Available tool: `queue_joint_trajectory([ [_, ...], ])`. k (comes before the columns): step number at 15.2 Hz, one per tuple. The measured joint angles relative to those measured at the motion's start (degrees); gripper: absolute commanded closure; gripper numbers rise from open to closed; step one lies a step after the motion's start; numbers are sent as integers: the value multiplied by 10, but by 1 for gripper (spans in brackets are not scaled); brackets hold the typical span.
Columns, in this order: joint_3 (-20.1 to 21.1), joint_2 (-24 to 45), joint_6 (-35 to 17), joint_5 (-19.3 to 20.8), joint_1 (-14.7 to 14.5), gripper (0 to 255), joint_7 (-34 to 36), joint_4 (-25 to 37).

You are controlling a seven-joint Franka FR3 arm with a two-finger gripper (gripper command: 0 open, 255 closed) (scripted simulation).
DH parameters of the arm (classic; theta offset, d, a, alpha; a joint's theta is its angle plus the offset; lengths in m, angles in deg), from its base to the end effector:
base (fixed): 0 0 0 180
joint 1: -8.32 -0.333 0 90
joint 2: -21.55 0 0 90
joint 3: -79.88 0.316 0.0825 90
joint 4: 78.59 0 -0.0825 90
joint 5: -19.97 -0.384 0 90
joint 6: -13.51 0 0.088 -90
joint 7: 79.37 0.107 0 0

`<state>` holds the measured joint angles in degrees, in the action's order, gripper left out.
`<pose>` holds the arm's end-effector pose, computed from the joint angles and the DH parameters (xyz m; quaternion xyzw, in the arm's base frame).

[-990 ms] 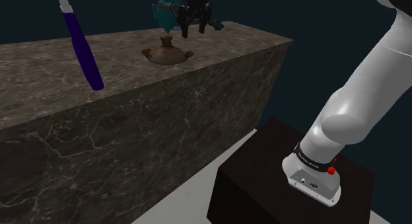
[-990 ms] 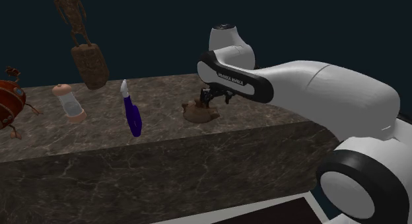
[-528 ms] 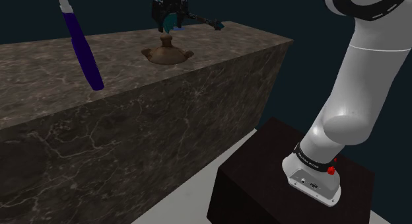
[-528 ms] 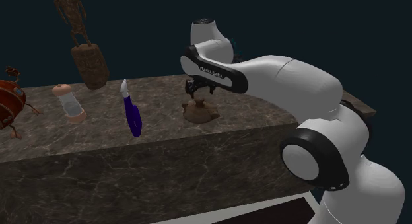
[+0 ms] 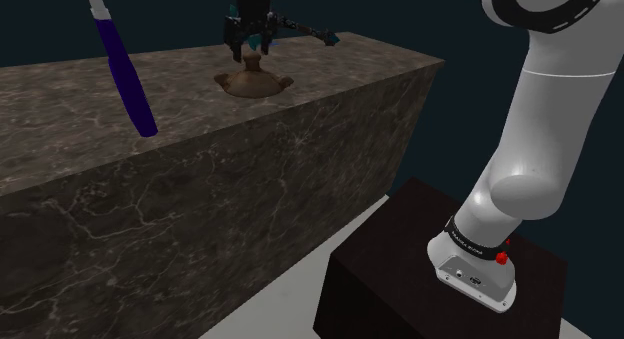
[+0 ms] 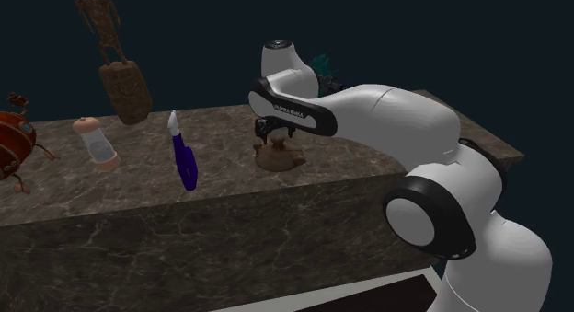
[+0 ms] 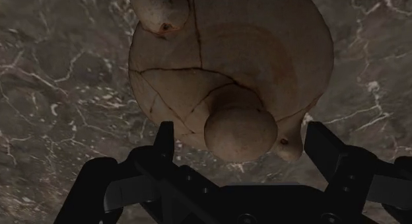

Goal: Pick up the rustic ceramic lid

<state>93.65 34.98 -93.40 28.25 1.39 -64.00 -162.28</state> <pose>0.6164 0.2027 0.5690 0.9936 0.0555 0.0977 0.0139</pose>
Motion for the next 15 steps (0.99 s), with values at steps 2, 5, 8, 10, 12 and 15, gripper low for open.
queue_joint_trajectory([
  [2, 0, -2, -9, 0, 1, 255, 0, -11],
  [5, 0, -3, -12, -1, 1, 255, 0, -14],
  [8, 0, -3, -13, 0, 1, 255, 1, -15],
  [10, 0, -3, -13, 0, 1, 255, 1, -15],
  [12, 0, -3, -12, 0, 1, 255, 1, -14],
  [15, 0, -2, 4, -1, 0, 255, 0, 3],
])
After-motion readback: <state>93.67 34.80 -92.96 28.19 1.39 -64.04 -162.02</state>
